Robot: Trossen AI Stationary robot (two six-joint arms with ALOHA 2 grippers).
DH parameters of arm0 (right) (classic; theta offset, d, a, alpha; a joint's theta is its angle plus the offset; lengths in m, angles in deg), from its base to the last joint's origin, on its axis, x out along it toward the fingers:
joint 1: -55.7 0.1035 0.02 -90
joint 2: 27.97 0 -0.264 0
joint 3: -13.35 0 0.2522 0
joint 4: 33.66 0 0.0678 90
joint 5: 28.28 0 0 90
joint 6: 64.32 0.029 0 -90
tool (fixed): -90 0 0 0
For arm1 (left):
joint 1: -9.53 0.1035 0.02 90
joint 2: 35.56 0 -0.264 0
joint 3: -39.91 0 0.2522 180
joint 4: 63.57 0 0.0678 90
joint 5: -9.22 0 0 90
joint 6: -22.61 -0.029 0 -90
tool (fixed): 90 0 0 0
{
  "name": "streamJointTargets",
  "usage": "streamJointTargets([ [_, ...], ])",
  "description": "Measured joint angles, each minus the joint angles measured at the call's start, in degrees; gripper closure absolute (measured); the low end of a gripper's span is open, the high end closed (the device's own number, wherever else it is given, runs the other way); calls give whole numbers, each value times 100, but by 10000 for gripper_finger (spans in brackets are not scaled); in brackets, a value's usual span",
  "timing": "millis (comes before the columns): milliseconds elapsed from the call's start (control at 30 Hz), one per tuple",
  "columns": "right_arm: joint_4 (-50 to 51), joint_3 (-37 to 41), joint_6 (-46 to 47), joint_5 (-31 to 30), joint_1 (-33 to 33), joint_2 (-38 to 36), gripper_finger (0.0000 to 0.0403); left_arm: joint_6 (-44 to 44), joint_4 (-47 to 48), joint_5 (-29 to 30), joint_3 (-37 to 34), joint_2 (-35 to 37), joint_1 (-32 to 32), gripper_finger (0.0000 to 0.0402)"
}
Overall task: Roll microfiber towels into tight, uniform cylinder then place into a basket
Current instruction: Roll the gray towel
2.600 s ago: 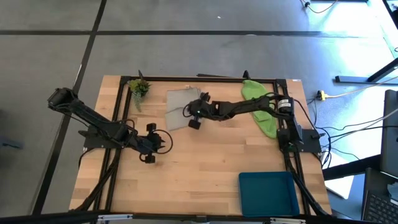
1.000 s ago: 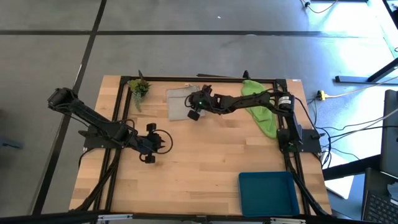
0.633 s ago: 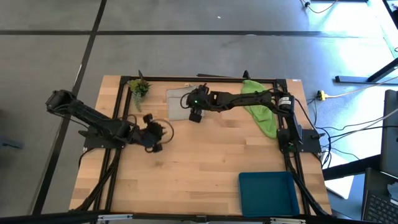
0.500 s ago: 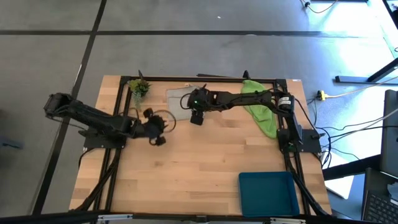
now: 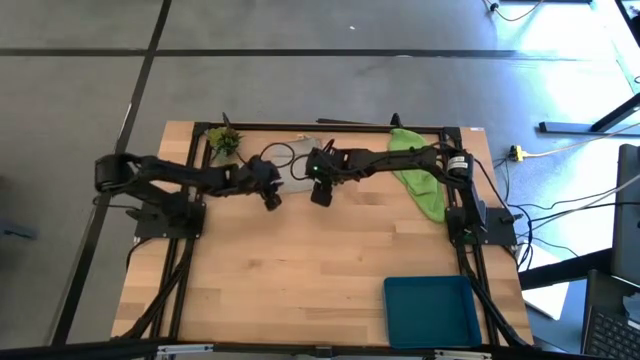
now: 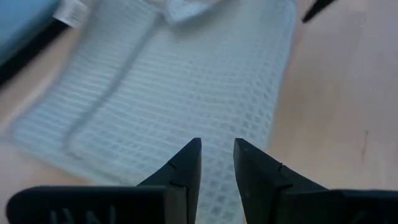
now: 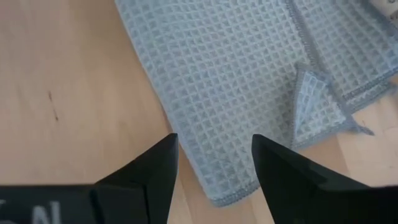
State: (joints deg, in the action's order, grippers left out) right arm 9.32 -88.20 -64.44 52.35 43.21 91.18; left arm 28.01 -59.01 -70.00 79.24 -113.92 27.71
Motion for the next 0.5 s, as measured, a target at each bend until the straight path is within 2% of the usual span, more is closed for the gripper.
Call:
streamJointTargets([
  [233, 57, 2, 109, -135, -2, -193, 196, -1, 47, -143, 1, -682, -35, 317],
  [400, 324, 2, 304, -684, 7, -441, 196, 20, 296, -756, 32, -794, -339, 317],
  [500, 398, 2, 293, -708, 30, -493, 196, 44, 584, -809, 39, -728, -676, 317],
])
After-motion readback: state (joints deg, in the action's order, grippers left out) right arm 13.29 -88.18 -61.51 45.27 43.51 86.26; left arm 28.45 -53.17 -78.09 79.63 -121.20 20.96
